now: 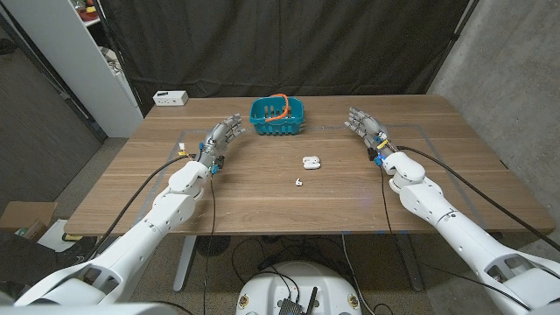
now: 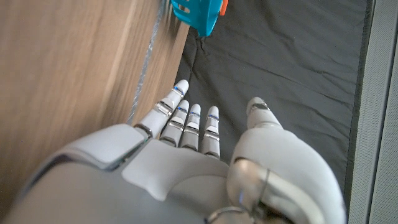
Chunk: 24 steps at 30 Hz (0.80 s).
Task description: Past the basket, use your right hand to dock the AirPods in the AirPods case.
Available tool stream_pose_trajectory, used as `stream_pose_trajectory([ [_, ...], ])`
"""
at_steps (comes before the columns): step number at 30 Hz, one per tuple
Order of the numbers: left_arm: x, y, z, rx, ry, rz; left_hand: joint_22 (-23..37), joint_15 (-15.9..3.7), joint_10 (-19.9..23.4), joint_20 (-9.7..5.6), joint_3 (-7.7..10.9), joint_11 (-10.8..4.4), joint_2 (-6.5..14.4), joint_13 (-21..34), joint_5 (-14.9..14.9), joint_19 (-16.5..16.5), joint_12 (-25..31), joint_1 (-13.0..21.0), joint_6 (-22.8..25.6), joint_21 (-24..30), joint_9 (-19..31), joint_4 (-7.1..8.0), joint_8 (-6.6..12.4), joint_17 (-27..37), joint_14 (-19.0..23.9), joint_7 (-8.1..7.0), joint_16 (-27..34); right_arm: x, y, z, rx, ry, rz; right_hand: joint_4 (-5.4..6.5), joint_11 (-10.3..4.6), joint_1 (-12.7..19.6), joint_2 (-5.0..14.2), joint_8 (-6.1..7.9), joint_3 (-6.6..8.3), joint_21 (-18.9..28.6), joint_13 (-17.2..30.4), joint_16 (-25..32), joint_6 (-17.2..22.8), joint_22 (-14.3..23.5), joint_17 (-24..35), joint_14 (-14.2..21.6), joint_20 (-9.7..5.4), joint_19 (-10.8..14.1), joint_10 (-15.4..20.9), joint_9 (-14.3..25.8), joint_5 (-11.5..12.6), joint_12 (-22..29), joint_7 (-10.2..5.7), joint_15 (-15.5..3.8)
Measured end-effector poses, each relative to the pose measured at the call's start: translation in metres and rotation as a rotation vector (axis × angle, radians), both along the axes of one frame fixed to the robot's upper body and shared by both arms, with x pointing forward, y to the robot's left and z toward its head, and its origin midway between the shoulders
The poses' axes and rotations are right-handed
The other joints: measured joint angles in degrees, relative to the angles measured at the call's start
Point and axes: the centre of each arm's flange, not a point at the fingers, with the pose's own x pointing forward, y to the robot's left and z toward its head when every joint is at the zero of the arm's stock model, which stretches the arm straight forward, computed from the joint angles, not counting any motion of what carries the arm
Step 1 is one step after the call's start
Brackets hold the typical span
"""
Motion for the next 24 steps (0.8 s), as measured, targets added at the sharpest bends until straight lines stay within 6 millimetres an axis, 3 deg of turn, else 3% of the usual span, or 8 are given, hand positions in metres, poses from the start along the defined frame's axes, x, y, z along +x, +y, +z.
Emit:
stream_pose_trajectory([
  [1,0.000,0.000,0.000,0.001,0.000,0.000,0.0,0.00,0.0,0.22,0.06,0.00,0.0,0.0,0.0,-0.2,0.0,0.0,0.0,0.0,0.0,-0.06,0.00,0.0,0.0,0.00,0.0,0.000,0.003,0.001,-0.003,0.008,-0.004,-0.18,0.06,0.3,0.01,0.02,0.15,0.2,0.0,0.2,0.7,0.0,0.0,0.7,0.21,0.2,0.6,0.0,0.2,0.0,1.29,0.10],
  [2,-0.002,0.001,-0.001,0.005,-0.001,0.000,0.0,0.00,0.0,0.46,0.16,0.00,-0.1,0.0,0.0,-0.5,0.0,0.1,0.2,-0.2,0.0,-0.16,0.00,0.0,0.0,-0.20,0.0,0.001,0.008,0.002,-0.010,0.027,-0.020,-0.35,0.25,0.7,-0.14,0.06,0.32,0.4,0.0,0.2,1.5,0.0,0.0,1.4,0.45,0.2,1.2,0.0,0.2,0.0,0.92,0.20],
  [4,-0.004,0.003,-0.002,0.012,-0.003,0.006,0.0,0.04,0.0,0.72,0.16,-0.01,-0.2,0.0,0.0,-1.5,0.0,0.2,0.5,-0.8,0.0,-0.16,0.00,0.0,-0.1,-0.49,0.0,-0.001,0.015,0.005,-0.024,0.044,-0.041,-0.47,0.53,1.6,-0.63,0.52,0.44,0.4,0.0,0.2,3.5,0.0,0.1,2.7,0.87,0.0,2.2,0.2,0.5,0.0,-2.22,0.38],
  [6,-0.006,0.006,-0.002,0.020,-0.006,0.017,0.0,0.20,-0.3,0.83,0.12,-0.28,-0.2,0.0,0.0,-2.5,0.0,0.2,0.9,-1.3,0.0,-0.20,0.00,0.0,-1.1,-0.94,0.0,-0.004,0.022,0.008,-0.042,0.058,-0.068,-0.47,0.47,2.4,-1.06,0.56,0.44,0.4,0.2,0.2,5.0,0.0,0.0,3.9,1.25,0.2,3.0,0.6,0.7,0.0,-2.09,0.49],
  [8,-0.008,0.008,-0.002,0.027,-0.008,0.026,0.0,-0.23,-0.4,0.98,-0.26,-0.36,-0.2,0.0,0.0,-3.4,0.0,0.2,1.2,-1.7,0.0,-0.58,0.37,0.0,-1.5,-1.20,0.0,-0.009,0.028,0.010,-0.071,0.070,-0.102,-0.66,0.57,3.4,-1.64,1.05,0.45,0.4,0.3,0.2,7.4,0.1,0.1,4.8,1.54,-0.1,3.6,1.0,1.1,0.0,-4.19,0.56],
  [10,-0.010,0.010,-0.003,0.032,-0.009,0.034,0.0,-0.37,-0.6,0.98,-0.42,-0.58,-0.1,0.0,0.0,-3.7,0.0,0.4,1.5,-2.0,0.2,-0.73,0.45,0.0,-2.1,-1.48,0.0,-0.012,0.033,0.012,-0.094,0.078,-0.132,-1.08,0.76,4.1,-2.28,1.13,0.03,0.4,0.3,0.2,8.9,0.2,0.2,5.0,2.21,-0.4,3.8,1.1,1.1,0.0,-0.66,0.55],
  [17,-0.013,0.017,-0.006,0.053,-0.010,0.061,0.0,-0.22,-1.1,0.99,-0.74,-0.64,-0.1,0.0,0.2,-5.4,0.0,0.8,2.1,-2.7,0.3,-1.05,0.45,0.0,-2.9,-2.06,-0.3,-0.033,0.056,0.018,-0.212,0.108,-0.272,-1.20,-0.20,5.6,-3.77,1.13,-0.61,0.3,0.5,-0.2,11.4,0.1,0.3,3.4,4.79,-2.9,3.6,1.6,1.1,0.0,1.36,1.76],
  [24,-0.015,0.022,-0.006,0.077,-0.012,0.077,-0.2,-0.21,-1.5,1.17,-1.21,-0.86,0.1,0.3,0.2,-6.0,0.0,1.0,2.3,-3.1,0.3,-1.52,0.45,0.0,-3.5,-2.36,-0.3,-0.054,0.069,0.012,-0.345,0.147,-0.411,-1.04,-1.65,5.7,-4.15,1.13,-1.25,0.0,0.8,-0.6,11.7,0.3,0.3,1.2,6.66,-5.3,1.7,1.6,1.1,-0.4,2.14,1.80],
])
